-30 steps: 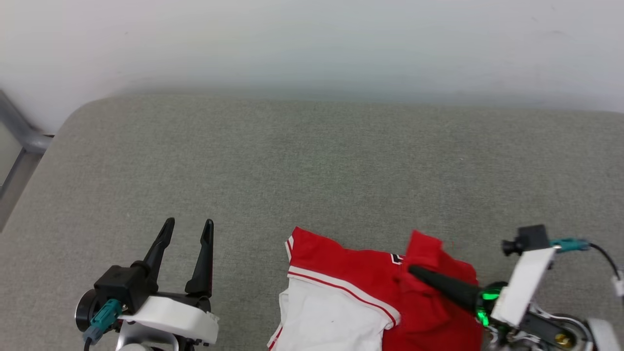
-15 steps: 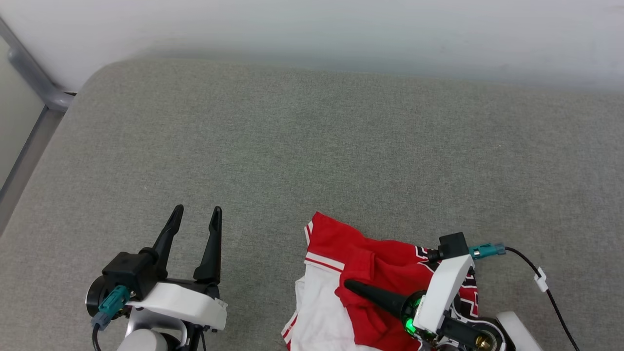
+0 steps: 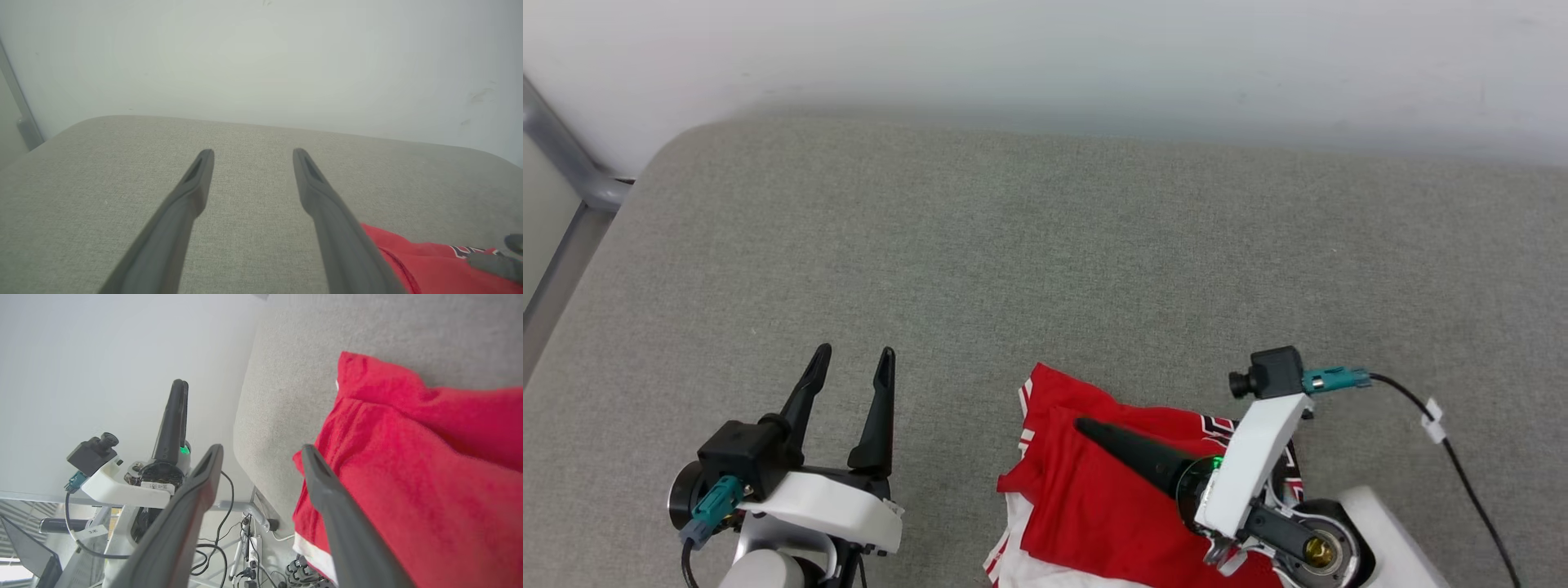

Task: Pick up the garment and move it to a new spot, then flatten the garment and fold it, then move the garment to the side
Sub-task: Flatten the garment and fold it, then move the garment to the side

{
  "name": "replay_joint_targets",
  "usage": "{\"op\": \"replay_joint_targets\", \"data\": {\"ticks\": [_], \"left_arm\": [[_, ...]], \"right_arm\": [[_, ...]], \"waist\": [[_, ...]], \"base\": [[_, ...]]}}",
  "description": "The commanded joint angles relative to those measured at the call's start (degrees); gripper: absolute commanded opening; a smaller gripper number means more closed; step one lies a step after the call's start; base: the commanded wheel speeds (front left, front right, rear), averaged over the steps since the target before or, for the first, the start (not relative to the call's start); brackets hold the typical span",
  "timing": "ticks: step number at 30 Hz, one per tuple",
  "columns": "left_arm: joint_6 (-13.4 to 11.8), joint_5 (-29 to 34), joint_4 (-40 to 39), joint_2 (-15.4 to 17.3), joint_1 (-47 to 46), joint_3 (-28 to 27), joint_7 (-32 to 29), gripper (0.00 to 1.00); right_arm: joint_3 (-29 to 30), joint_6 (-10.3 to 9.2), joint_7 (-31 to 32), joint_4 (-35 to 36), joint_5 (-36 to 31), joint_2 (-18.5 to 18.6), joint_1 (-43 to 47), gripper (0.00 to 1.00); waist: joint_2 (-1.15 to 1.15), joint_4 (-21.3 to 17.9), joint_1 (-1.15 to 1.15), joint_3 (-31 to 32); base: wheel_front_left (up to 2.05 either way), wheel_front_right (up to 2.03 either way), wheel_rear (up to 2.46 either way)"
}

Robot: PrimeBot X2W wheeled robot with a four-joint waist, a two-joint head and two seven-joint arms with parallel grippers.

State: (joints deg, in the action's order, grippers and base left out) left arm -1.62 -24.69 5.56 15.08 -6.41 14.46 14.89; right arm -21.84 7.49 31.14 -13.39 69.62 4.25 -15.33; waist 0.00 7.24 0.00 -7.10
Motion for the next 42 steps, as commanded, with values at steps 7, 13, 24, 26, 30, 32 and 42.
{"op": "replay_joint_targets", "data": {"ticks": [7,13,24,26,30,32,42], "left_arm": [[-1.14,0.62,-0.3,0.07,1.73,-0.47,0.37,1.0],[-2.59,1.0,-0.98,0.54,3.27,-1.25,0.39,1.0],[-4.76,2.87,-2.19,1.65,6.06,-1.64,0.4,1.0],[-4.82,2.94,-2.13,1.68,6.2,-1.6,0.4,1.0],[-4.65,3.21,-0.92,1.38,6.55,-1.18,0.4,1.0],[-4.5,3.32,-0.55,1.22,6.77,-1.2,0.41,1.0],[-3.99,3.46,0.7,0.63,7.2,-2.39,0.36,1.0]], "right_arm": [[5.63,0.0,-14.55,2.93,-17.34,5.69,1.52,1.0],[17.03,0.0,-21.91,4.47,-35.79,6.79,5.01,1.0],[30.6,-0.01,-28.19,18.72,-57.73,2.92,14.87,1.0],[30.46,-0.01,-28.51,19.52,-58.36,2.72,15.51,1.0],[28.63,-0.01,-29.29,21.6,-61.2,1.56,19.7,1.0],[27.9,-0.01,-29.35,21.76,-60.99,0.93,20.95,1.0],[27.57,-0.01,-29.08,22.02,-61.25,-0.48,24.03,1.0]], "waist": [[0.0,-1.48,0.0,2.57],[0.0,-3.33,0.0,4.09],[0.0,-6.4,0.0,7.91],[0.0,-6.49,0.0,8.1],[0.0,-6.71,0.0,9.43],[0.0,-6.79,0.0,9.67],[0.0,-6.8,0.0,10.15]], "base": [[0.0,0.0,0.0],[0.0,0.0,0.0],[0.0,0.0,0.0],[0.0,0.0,0.0],[0.0,0.0,0.0],[0.0,0.0,0.0],[0.0,0.0,0.0]]}}
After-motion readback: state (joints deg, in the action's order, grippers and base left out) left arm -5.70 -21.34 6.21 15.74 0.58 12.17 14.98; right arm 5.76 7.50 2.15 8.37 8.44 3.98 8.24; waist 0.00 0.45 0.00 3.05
